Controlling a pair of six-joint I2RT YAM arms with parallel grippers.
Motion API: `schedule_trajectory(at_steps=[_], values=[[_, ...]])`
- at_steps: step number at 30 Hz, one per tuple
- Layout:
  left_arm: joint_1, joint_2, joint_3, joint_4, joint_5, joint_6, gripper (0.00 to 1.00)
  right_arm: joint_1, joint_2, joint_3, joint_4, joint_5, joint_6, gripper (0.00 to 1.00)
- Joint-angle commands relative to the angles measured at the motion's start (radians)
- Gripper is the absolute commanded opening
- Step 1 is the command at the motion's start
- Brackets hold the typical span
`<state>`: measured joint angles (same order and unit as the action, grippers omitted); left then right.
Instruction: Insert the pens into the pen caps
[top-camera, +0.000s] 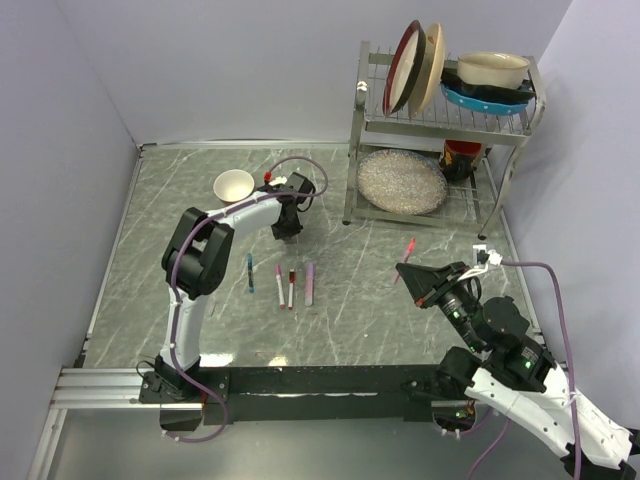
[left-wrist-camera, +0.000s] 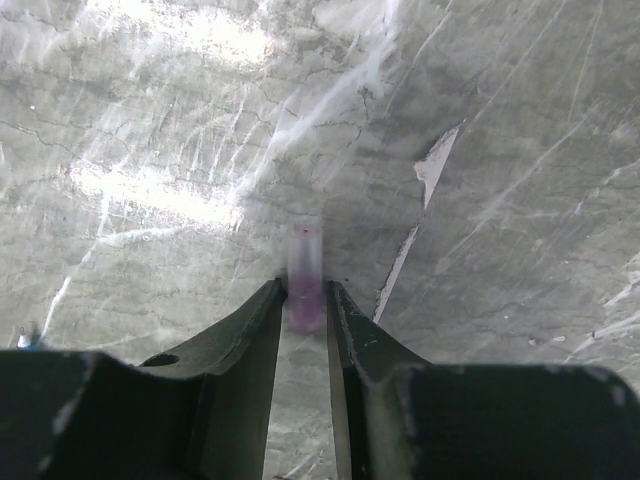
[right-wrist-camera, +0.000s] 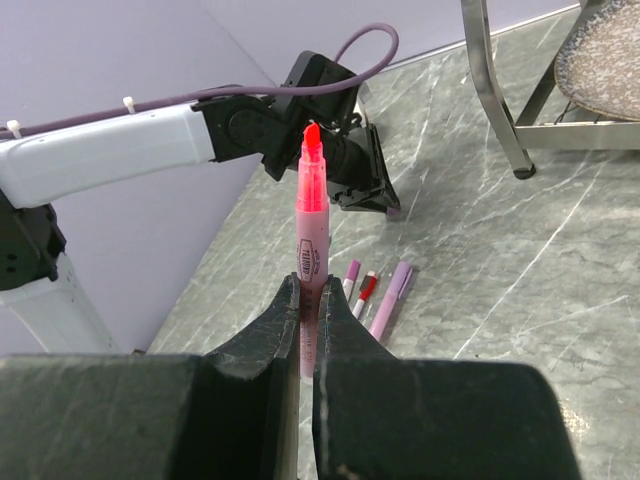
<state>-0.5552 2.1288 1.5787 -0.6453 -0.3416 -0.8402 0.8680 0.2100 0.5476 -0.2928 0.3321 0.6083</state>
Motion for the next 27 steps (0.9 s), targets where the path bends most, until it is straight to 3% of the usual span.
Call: schedule_trajectory(at_steps=[1, 18, 27], values=[[0.003, 0.097, -0.062, -0.142, 0.023, 0.023, 0.32, 0.003, -0.015, 0.021, -0.006, 0.025, -0.016, 0.0], [0.035, 0.114, -0.019, -0.108, -0.013, 0.062, 0.25, 0.003, -0.011, -0.003, -0.003, -0.034, -0.01, 0.0], [0.049, 0.122, -0.037, -0.071, -0.003, 0.072, 0.29, 0.003, 0.009, -0.003, -0.014, -0.067, 0.048, 0.0]])
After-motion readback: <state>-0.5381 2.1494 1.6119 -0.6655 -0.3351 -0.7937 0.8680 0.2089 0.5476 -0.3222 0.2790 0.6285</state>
